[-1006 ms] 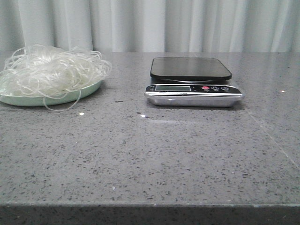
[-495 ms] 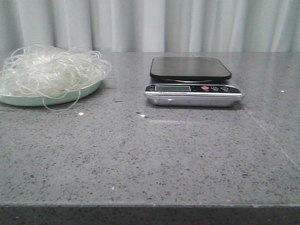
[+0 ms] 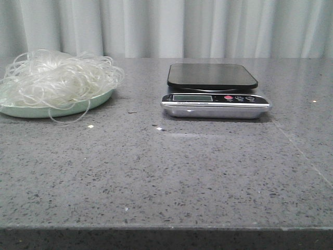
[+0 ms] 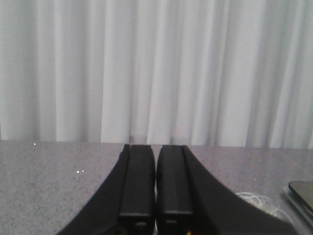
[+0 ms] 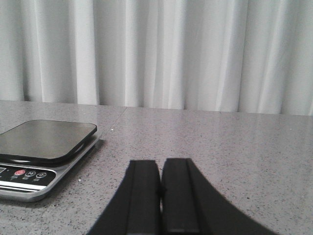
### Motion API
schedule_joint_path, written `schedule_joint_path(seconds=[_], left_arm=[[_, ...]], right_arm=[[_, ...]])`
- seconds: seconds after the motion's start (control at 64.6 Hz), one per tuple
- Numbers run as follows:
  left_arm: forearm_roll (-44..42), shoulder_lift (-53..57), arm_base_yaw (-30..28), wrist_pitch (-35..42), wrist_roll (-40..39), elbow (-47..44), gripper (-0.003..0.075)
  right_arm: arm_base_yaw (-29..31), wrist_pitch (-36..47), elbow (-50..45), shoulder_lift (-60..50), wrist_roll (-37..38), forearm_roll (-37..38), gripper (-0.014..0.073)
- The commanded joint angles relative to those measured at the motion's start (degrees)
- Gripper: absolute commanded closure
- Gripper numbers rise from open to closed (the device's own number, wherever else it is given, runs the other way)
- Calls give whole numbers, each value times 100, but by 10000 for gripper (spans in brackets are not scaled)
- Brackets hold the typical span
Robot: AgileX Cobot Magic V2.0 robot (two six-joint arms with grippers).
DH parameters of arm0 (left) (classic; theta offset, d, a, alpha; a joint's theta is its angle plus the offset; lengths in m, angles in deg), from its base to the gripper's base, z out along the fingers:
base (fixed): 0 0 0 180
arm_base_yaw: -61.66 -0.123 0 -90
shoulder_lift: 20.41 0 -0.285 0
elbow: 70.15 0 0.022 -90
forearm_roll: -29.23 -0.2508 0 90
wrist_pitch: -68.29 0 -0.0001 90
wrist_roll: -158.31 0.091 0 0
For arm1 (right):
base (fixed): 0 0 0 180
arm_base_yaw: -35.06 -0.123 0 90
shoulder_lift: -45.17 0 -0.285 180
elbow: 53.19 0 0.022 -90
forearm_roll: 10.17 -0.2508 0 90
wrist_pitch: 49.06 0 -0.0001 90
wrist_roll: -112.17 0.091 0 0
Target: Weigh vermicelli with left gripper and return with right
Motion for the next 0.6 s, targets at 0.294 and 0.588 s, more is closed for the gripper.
schedule_joint_path(seconds=[0.294, 0.588], left_arm=[[-14, -1073, -6, 374, -58, 309, 588], [-118, -1431, -6, 419, -58, 311, 291]], right_arm=[[23, 491, 39, -97, 0, 9, 426], [23, 491, 39, -97, 0, 9, 426]])
